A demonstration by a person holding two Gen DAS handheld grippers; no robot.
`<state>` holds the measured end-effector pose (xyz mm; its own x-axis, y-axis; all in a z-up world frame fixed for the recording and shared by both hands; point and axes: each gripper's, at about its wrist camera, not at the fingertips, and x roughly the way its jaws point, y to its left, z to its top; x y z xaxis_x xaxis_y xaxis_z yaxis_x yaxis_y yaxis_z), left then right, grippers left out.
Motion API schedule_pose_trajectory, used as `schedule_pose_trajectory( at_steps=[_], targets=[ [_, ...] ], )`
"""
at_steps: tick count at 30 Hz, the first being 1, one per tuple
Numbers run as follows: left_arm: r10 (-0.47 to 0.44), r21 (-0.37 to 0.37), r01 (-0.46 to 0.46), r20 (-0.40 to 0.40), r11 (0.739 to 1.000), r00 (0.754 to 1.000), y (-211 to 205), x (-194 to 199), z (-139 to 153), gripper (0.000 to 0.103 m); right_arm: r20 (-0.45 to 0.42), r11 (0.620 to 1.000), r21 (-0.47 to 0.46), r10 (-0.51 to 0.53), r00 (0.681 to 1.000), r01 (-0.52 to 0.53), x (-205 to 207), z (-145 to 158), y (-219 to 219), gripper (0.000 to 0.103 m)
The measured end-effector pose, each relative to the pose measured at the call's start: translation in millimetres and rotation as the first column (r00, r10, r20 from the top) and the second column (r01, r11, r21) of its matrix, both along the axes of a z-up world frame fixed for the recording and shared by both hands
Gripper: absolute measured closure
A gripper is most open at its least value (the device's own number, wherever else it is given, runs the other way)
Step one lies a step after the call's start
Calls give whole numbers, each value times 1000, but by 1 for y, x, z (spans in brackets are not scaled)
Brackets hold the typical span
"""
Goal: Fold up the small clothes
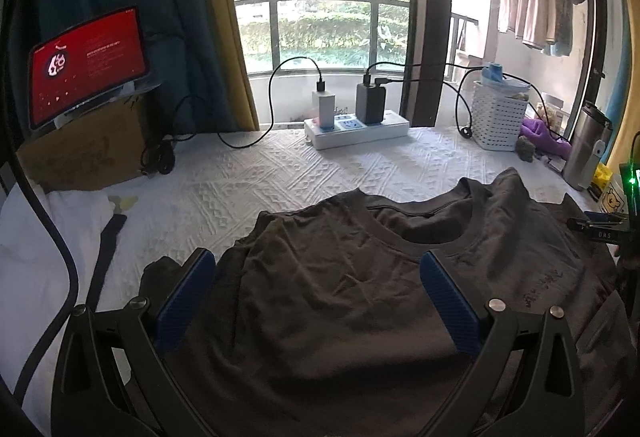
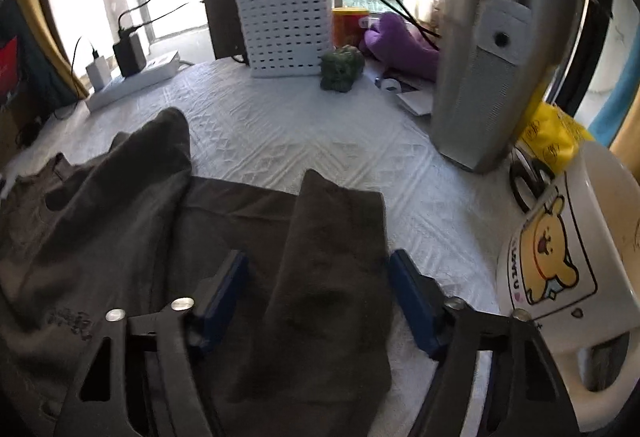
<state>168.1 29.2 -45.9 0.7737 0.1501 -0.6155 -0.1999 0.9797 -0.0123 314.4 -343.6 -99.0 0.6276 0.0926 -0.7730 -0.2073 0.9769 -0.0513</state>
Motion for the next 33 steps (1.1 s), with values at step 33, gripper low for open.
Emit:
schedule_pose_trajectory(
  at_steps=[33],
  targets=[
    [9, -83, -5, 58, 997, 998, 35, -38, 3, 2, 203, 996, -79, 59, 977, -43, -77, 82, 91, 99]
  ],
)
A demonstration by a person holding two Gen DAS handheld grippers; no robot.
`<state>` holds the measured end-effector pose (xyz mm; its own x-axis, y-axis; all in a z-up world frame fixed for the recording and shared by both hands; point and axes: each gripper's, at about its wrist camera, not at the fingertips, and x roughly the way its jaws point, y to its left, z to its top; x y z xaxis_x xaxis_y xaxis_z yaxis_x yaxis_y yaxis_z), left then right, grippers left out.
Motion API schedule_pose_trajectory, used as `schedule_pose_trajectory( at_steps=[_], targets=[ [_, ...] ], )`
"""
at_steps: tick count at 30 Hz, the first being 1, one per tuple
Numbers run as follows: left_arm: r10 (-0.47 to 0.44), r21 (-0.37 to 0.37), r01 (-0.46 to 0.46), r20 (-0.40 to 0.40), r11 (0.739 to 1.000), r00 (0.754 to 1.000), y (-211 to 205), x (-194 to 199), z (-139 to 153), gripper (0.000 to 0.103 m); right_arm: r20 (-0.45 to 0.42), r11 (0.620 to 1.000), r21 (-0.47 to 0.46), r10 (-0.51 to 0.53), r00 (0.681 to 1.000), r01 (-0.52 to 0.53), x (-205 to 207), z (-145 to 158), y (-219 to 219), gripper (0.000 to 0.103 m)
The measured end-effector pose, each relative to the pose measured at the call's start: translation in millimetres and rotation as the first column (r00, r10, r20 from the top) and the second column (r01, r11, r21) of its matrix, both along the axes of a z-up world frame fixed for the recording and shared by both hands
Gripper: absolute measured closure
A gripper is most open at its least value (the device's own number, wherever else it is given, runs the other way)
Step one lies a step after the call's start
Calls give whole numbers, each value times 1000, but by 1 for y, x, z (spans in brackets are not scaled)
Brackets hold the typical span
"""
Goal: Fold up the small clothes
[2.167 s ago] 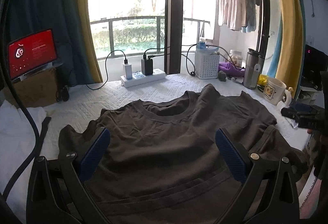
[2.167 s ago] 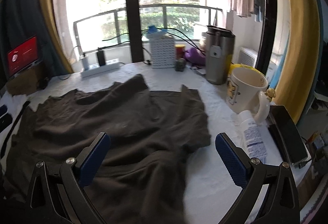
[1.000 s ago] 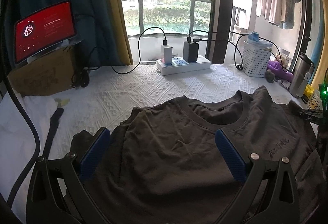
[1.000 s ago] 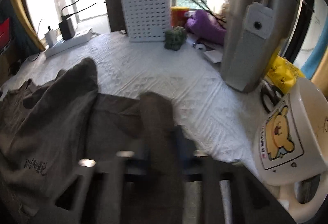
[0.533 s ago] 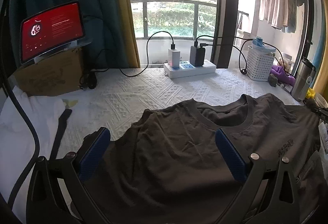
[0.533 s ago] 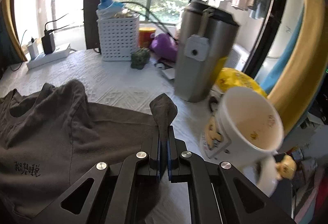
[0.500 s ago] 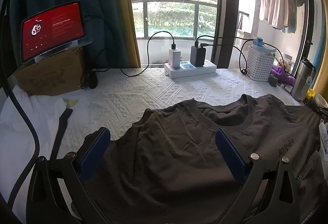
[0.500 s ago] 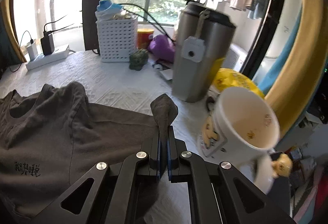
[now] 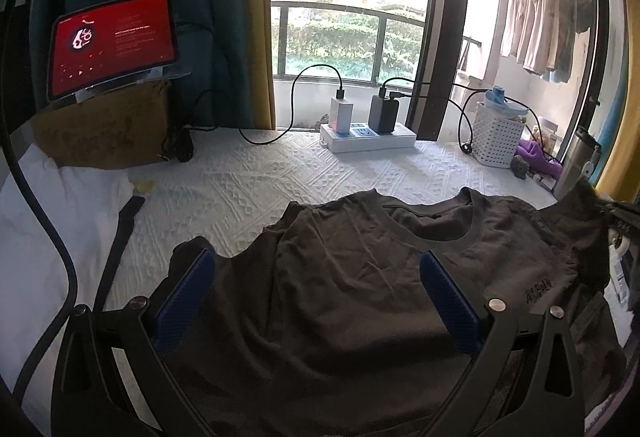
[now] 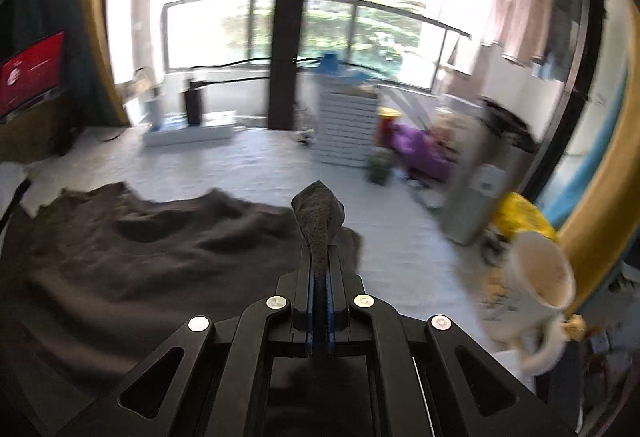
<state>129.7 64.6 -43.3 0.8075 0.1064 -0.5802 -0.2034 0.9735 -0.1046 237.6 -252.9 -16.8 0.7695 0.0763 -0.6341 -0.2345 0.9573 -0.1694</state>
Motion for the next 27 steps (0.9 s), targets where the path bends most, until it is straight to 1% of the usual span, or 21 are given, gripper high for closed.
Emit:
schedule_pose_trajectory(
  at_steps=[5, 9, 11, 12, 13, 15, 18, 21, 24, 27],
  targets=[
    [9, -19, -9, 5, 1000, 1000, 10, -12, -2, 2, -67, 998, -6, 63, 996, -64, 0, -26, 43, 99],
    [23, -34, -23, -1, 999, 1000, 20, -19, -6, 2, -148, 997, 15, 77, 986, -76, 6, -52, 57, 98],
    [28, -39, -28, -1, 999, 1000, 23, -21, -6, 2, -185, 995, 42, 95, 978, -89, 6, -62, 62, 95],
    [30, -39, -30, -1, 999, 1000, 24, -22, -7, 2, -197, 995, 46, 100, 975, -92, 4, -64, 63, 83],
    [30, -41, -30, -2, 999, 1000, 24, -22, -7, 2, -202, 993, 56, 109, 973, -100, 1, -64, 64, 53],
    [30, -44, -30, 1, 999, 1000, 25, -23, -7, 2, -199, 990, 83, 128, 972, -114, -7, -62, 65, 16],
    [25, -45, -25, -1, 999, 1000, 23, -23, -7, 2, -188, 984, 120, 153, 970, -132, -20, -51, 59, 16],
    [16, -40, -16, 0, 999, 1000, 20, -24, -6, 2, -153, 988, 113, 122, 981, -105, -33, -33, 41, 16],
    [8, -37, -8, -1, 999, 1000, 17, -25, -6, 2, -125, 995, 98, 47, 991, -35, -37, -22, 8, 16],
    [0, -32, 0, -3, 999, 1000, 12, -26, -6, 2, -157, 989, 139, -34, 987, 56, -35, -27, -32, 16]
  ],
)
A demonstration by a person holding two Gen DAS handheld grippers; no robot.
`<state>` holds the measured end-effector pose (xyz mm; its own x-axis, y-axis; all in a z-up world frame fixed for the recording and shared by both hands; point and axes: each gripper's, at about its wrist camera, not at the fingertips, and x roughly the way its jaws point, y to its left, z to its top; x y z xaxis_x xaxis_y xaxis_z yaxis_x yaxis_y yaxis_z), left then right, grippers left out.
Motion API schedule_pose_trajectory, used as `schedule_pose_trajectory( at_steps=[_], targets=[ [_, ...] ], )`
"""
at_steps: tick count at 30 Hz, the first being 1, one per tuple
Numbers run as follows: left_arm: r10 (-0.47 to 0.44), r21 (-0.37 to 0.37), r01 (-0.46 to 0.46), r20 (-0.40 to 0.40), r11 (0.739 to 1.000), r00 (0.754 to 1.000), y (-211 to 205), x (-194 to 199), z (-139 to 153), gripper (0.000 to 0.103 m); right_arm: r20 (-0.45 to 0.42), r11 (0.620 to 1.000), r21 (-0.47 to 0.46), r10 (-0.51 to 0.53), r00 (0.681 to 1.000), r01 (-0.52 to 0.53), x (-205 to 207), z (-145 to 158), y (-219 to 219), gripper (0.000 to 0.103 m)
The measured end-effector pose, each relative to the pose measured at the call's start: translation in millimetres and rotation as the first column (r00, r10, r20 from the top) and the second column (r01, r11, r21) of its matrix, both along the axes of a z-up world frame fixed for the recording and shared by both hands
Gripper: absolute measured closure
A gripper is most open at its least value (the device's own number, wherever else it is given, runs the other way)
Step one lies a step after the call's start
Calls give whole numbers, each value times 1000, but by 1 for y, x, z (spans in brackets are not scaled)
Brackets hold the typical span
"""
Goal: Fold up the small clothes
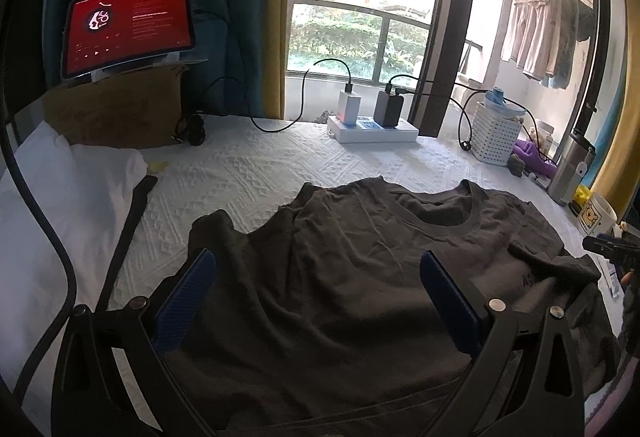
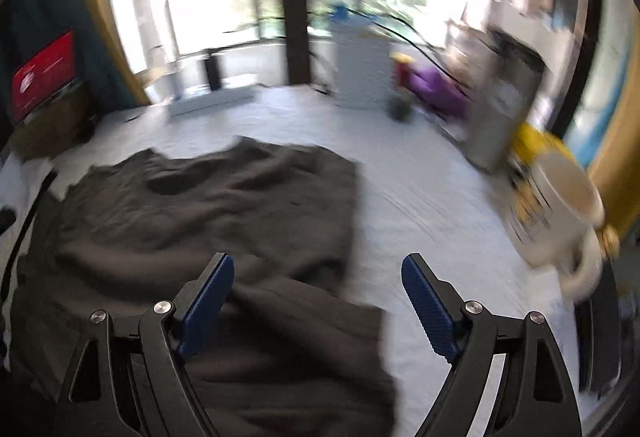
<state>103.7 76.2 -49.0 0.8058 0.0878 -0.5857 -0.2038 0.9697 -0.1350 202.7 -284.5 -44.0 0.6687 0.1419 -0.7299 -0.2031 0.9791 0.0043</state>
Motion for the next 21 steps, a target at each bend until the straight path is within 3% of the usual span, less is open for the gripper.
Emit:
schedule_pose_trajectory(
  at_steps=[3, 6, 8, 10, 11, 13, 17, 21],
  targets=[
    [-8, 9, 8, 1, 1000, 1000, -6, -1, 1, 2, -65, 994, 110, 2, 998, 5, 2, -14, -25, 16],
    [-14, 21, 14, -2, 1000, 1000, -11, -3, 3, 2, -102, 993, 120, 10, 995, 3, -1, -30, -31, 18],
    [-15, 29, 15, -6, 999, 1000, -13, -4, 3, 2, -94, 989, 145, 56, 994, -42, -7, -31, -26, 33],
    [-13, 33, 14, -8, 999, 1000, -14, -5, 4, 2, -78, 988, 134, 91, 993, -80, -12, -29, -17, 58],
    [-14, 34, 14, -7, 999, 1000, -15, -6, 4, 2, -68, 988, 123, 105, 992, -96, -14, -28, -12, 63],
    [-15, 39, 15, -4, 999, 1000, -16, -7, 6, 2, -65, 985, 112, 138, 988, -130, -18, -28, -3, 80],
    [-20, 43, 20, -2, 999, 1000, -19, -10, 7, 2, -58, 980, 54, 195, 979, -192, -31, -29, 18, 84],
    [-22, 41, 23, -13, 999, 1000, -19, -11, 4, 2, -108, 967, 37, 253, 961, -251, -42, -39, 37, 84]
  ],
)
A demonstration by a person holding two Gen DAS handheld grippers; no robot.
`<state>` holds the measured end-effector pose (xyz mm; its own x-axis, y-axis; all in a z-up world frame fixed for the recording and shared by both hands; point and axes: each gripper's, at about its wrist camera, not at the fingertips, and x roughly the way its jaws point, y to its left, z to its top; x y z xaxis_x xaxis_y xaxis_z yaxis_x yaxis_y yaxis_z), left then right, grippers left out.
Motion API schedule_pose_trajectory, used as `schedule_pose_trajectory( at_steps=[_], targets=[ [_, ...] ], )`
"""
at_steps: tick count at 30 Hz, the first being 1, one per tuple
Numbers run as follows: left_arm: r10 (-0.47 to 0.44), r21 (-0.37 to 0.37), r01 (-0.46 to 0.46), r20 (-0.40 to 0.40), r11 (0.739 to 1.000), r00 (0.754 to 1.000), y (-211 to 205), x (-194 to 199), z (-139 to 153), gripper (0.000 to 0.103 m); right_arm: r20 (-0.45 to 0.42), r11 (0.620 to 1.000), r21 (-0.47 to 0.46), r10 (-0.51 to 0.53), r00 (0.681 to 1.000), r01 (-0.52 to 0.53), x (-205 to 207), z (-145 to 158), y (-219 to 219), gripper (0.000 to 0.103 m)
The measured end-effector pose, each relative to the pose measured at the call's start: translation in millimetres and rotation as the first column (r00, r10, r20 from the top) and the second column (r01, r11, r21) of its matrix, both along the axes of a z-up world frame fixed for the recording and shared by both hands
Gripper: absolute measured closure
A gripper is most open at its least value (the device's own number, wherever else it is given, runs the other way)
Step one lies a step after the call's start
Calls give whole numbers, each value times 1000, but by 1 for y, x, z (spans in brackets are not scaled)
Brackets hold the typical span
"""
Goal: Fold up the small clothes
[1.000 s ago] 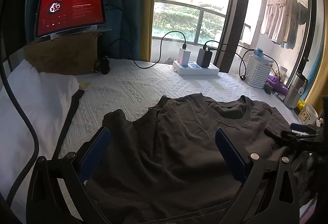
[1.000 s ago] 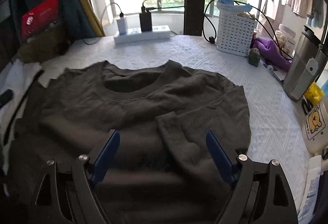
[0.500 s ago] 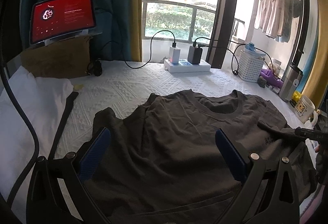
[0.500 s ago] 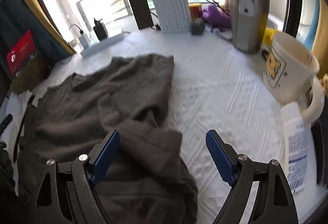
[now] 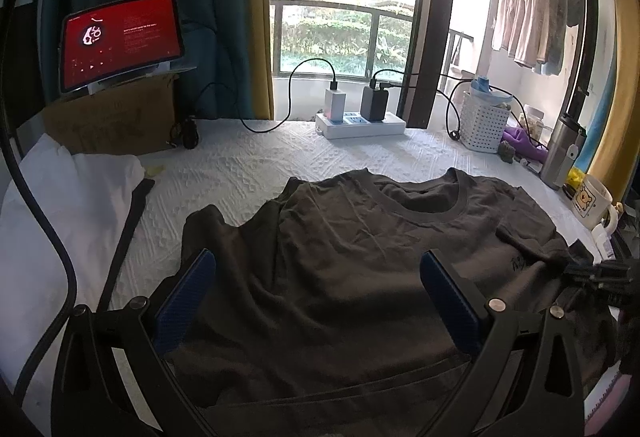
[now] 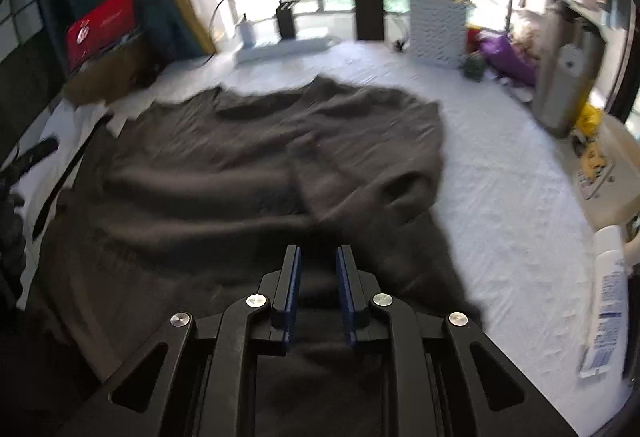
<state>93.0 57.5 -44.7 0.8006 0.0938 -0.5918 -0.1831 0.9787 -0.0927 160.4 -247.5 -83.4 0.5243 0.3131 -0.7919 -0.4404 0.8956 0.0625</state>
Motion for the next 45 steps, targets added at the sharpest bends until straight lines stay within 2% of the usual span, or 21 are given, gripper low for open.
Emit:
schedule_pose_trajectory(
  at_steps=[2, 5, 6, 7, 8, 9, 12, 15, 18, 22, 29, 32, 36, 38, 40, 43, 45],
  targets=[
    [1, 1, -1, -7, 1000, 1000, 0, 0, -1, 2, -11, 1000, -23, 12, 1000, -13, -6, -5, 8, 84],
    [9, -2, -9, -13, 1000, 1000, 4, 0, -2, 2, 29, 999, -37, -3, 1000, 5, -8, 8, 8, 83],
    [14, -5, -14, -15, 1000, 1000, 6, 0, -3, 2, 59, 999, -41, -21, 998, 24, -7, 16, 5, 72],
    [17, -6, -17, -17, 1000, 1000, 6, 0, -3, 2, 87, 998, -44, -39, 995, 42, -5, 24, 1, 37],
    [21, -9, -21, -18, 1000, 1000, 8, 1, -4, 2, 123, 996, -48, -72, 990, 78, -1, 32, -6, 20],
    [23, -11, -23, -19, 1000, 1000, 9, 1, -4, 2, 140, 994, -48, -92, 986, 99, 2, 35, -11, 11],
    [23, -14, -24, -25, 1000, 999, 10, 3, -6, 2, 126, 988, -43, -142, 982, 148, 16, 34, -30, 11],
    [18, -16, -19, -36, 1000, 999, 10, 5, -8, 2, 27, 987, 4, -164, 986, 164, 30, 16, -43, 11],
    [12, -14, -12, -44, 1000, 999, 9, 7, -10, 2, -37, 993, 55, -106, 994, 108, 30, 1, -35, 11],
    [7, -13, -7, -50, 1000, 999, 8, 8, -10, 2, -57, 996, 86, -33, 998, 38, 19, -4, -12, 11],
    [3, -8, -4, -70, 1000, 998, 8, 8, -14, 2, -112, 995, 66, 76, 991, -69, -4, -16, 25, 11],
    [7, 1, -7, -76, 1000, 997, 10, 7, -14, 2, -93, 995, 48, 91, 991, -87, -9, -8, 30, 11],
    [29, 10, -29, -79, 1000, 996, 18, 6, -14, 2, -15, 990, 105, 92, 996, -90, -3, 22, 25, 11],
    [45, 10, -44, -81, 999, 996, 24, 6, -14, 2, 1, 986, 131, 99, 995, -98, 6, 27, 28, 11],
    [58, 11, -58, -85, 998, 995, 30, 6, -16, 2, -24, 987, 127, 97, 995, -93, 18, 19, 33, 11],
    [81, 13, -81, -96, 997, 992, 42, 5, -18, 2, -121, 985, 141, 113, 986, -96, 35, -9, 50, 11],
    [108, 19, -107, -107, 994, 988, 53, 4, -20, 2, -149, 987, 107, 136, 979, -121, 37, -22, 67, 11]
  ],
)
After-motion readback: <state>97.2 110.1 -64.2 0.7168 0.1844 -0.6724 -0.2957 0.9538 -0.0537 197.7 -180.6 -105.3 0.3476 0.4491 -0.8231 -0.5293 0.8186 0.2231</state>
